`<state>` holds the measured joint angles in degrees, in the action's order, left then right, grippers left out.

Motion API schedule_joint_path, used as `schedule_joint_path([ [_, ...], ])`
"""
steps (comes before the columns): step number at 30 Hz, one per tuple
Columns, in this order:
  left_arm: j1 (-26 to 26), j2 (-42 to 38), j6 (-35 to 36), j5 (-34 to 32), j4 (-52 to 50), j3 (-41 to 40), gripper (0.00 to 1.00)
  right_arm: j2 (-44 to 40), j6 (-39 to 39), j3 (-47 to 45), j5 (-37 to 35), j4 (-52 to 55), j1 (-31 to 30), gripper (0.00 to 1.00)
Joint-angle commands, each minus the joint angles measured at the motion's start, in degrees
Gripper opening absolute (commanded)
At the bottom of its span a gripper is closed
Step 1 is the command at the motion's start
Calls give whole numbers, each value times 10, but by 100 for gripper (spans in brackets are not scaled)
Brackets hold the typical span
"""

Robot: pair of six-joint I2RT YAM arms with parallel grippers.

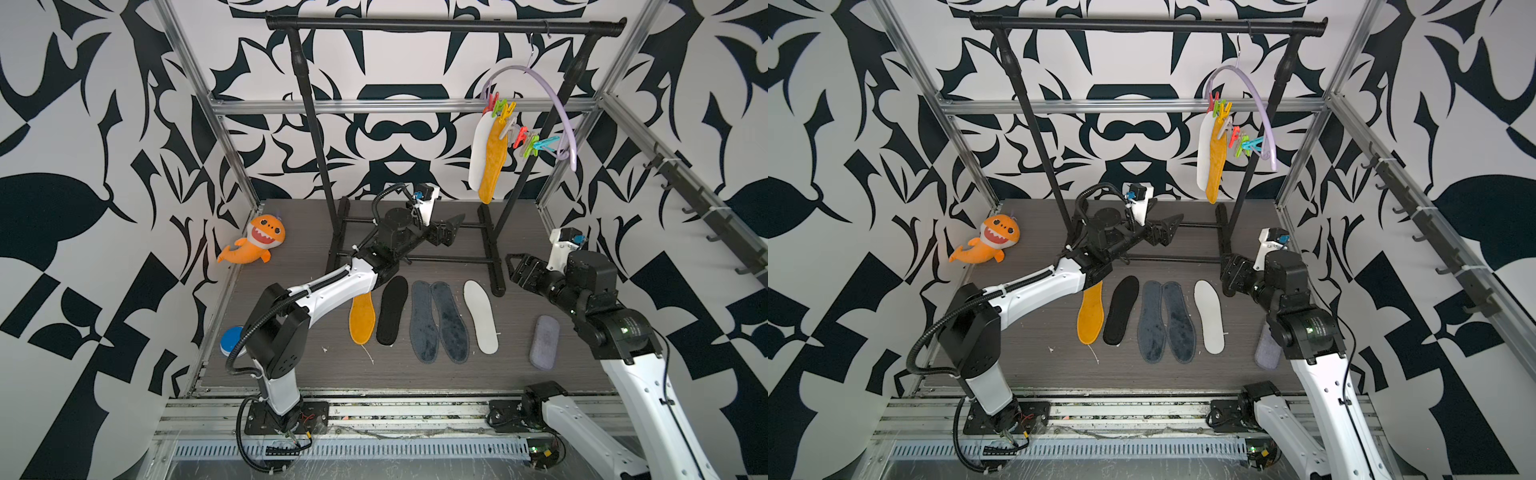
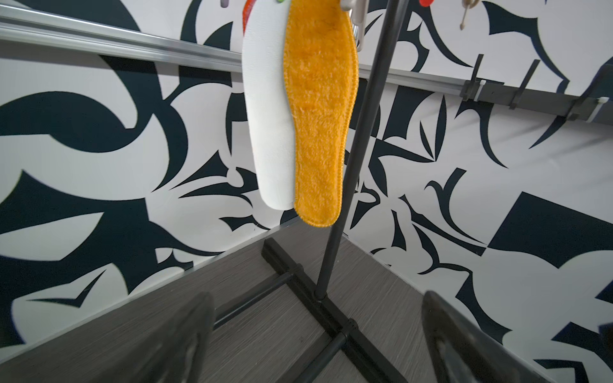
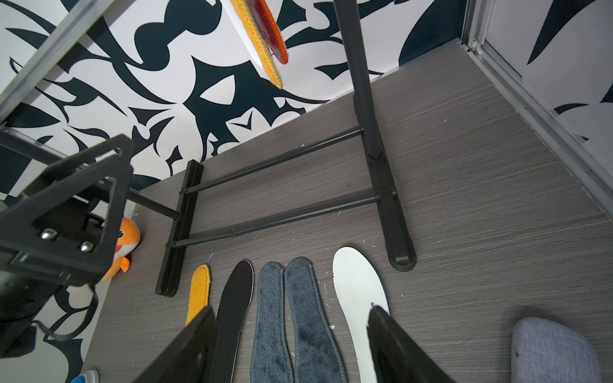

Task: Take the shoe insoles off the hanger
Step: Remove the insole from the hanger.

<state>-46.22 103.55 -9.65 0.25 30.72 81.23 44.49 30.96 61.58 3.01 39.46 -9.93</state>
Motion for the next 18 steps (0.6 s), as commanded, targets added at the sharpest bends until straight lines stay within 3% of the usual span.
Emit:
schedule_joint_path([
  [1, -10, 40, 25, -13, 30, 48, 98, -17, -7, -3, 10, -7, 2, 75],
  [18, -43, 231, 42, -83, 40, 260, 97, -46, 17, -32, 33, -10, 2, 77],
])
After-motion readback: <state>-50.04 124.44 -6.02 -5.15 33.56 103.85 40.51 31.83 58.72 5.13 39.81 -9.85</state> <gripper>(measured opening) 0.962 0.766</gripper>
